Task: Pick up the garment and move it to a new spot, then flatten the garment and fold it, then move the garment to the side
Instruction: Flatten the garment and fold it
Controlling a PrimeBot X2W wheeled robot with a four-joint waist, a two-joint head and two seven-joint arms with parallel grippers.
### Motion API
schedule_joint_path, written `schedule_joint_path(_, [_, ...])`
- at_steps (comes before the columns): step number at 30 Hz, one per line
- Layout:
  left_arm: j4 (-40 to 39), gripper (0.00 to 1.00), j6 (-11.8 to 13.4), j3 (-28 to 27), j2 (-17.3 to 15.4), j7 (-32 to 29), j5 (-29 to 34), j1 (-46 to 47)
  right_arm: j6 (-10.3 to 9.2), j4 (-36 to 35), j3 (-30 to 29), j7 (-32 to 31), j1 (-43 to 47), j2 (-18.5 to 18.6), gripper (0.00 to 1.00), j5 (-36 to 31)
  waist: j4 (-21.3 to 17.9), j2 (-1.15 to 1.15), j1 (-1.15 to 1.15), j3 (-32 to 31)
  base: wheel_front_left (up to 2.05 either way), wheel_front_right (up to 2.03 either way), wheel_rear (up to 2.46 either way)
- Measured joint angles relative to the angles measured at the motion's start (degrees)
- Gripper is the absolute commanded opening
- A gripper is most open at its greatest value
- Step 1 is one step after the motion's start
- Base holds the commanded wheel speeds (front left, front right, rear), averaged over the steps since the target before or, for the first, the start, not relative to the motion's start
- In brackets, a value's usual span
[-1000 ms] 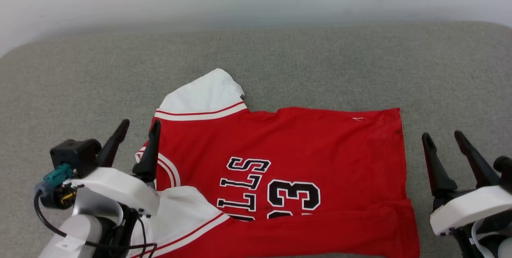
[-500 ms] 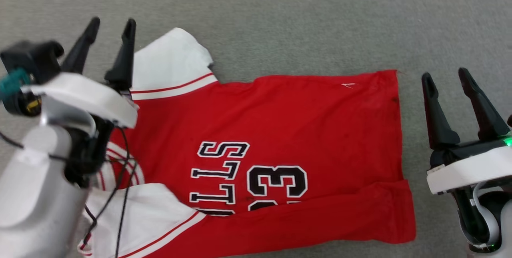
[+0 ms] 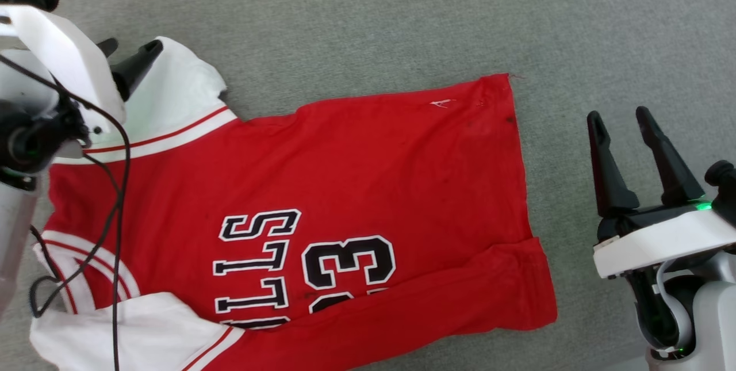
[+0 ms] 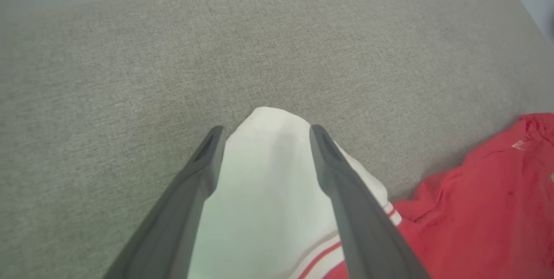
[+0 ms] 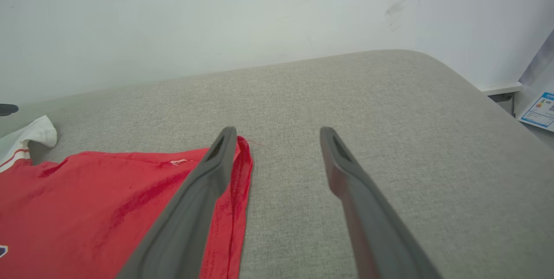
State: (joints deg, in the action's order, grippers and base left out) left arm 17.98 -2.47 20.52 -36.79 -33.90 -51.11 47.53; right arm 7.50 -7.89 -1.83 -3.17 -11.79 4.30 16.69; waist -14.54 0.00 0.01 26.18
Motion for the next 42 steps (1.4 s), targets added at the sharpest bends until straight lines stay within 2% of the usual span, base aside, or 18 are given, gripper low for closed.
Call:
schedule_joint_path(3, [1.3, 1.00, 0.8, 0.6, -1.2, -5.8, -1.3, 1.4, 0.00, 0.8, 0.6, 0.5, -0.1, -0.3, 1.00, 0.6, -1.1, 0.00, 0.00, 0.8, 0.00, 0.00, 0.00])
schedule_joint_path(10, [4.2, 1.00, 2.7, 3.2, -2.7, -15.0, -2.0, 2.4, 0.00, 2.4, 1.3, 1.2, -0.6, -0.7, 1.00, 1.8, -3.2, 0.00, -0.01, 2.4, 0.00, 0.00, 0.00])
schedule_joint_path(11, [4.8, 0.43, 3.8, 3.9, -2.6, -18.5, -2.7, 2.9, 0.00, 2.9, 1.4, 1.4, -0.6, -0.8, 1.00, 2.2, -3.7, 0.00, -0.01, 2.8, 0.00, 0.00, 0.00])
schedule_joint_path(12, [4.9, 0.13, 4.1, 3.9, -2.5, -19.2, -3.2, 2.9, 0.00, 3.0, 1.4, 1.4, -0.7, -0.8, 1.00, 2.4, -3.8, 0.00, -0.02, 2.8, 0.00, 0.00, 0.00])
schedule_joint_path(13, [5.0, 0.00, 4.1, 3.9, -2.5, -19.4, -3.4, 2.9, 0.00, 3.1, 1.5, 1.4, -0.8, -0.8, 1.00, 2.5, -3.9, 0.00, -0.02, 2.9, 0.00, 0.00, 0.00])
schedule_joint_path(19, [5.8, 0.00, 3.3, 4.0, -1.4, -17.0, -3.4, 2.8, 0.00, 3.9, 1.6, -0.4, -1.7, -0.2, 1.00, 4.2, -3.2, 0.00, -0.02, 2.9, 0.00, 0.00, 0.00])
schedule_joint_path(20, [5.9, 0.00, 2.4, 4.3, -0.5, -13.8, -2.3, 2.7, 0.00, 5.6, 1.6, -2.6, -3.2, 1.0, 1.00, 6.0, -2.4, 0.00, -0.02, 2.3, 0.00, 0.00, 0.00])
schedule_joint_path(23, [5.9, 0.00, 1.4, 4.6, 0.6, -10.1, -0.9, 3.0, 0.00, 9.0, 1.5, -6.7, -5.6, 3.1, 1.00, 7.9, -1.2, 0.00, -0.01, 1.6, 0.00, 0.00, 0.00])
schedule_joint_path(27, [5.2, 0.00, -0.1, 4.9, 2.9, -5.8, 0.0, 3.7, 0.00, 14.4, 2.6, -15.2, -9.7, 6.8, 1.00, 11.2, 1.1, 0.00, 0.00, 0.6, 0.00, 0.00, 0.00])
schedule_joint_path(36, [1.3, 0.00, -1.5, 5.5, 5.9, 0.0, 1.5, 5.8, 0.00, 20.3, 7.6, -29.8, -21.5, 13.3, 1.00, 13.9, 7.2, 0.00, 0.00, 0.1, 0.00, 0.00, 0.00])
schedule_joint_path(42, [-0.9, 0.00, -1.7, 6.3, 7.3, 1.8, 1.7, 5.8, 0.00, 27.5, 11.3, -40.3, -27.1, 16.4, 1.00, 13.9, 10.2, 0.00, 0.00, 1.2, 0.00, 0.00, 0.00])
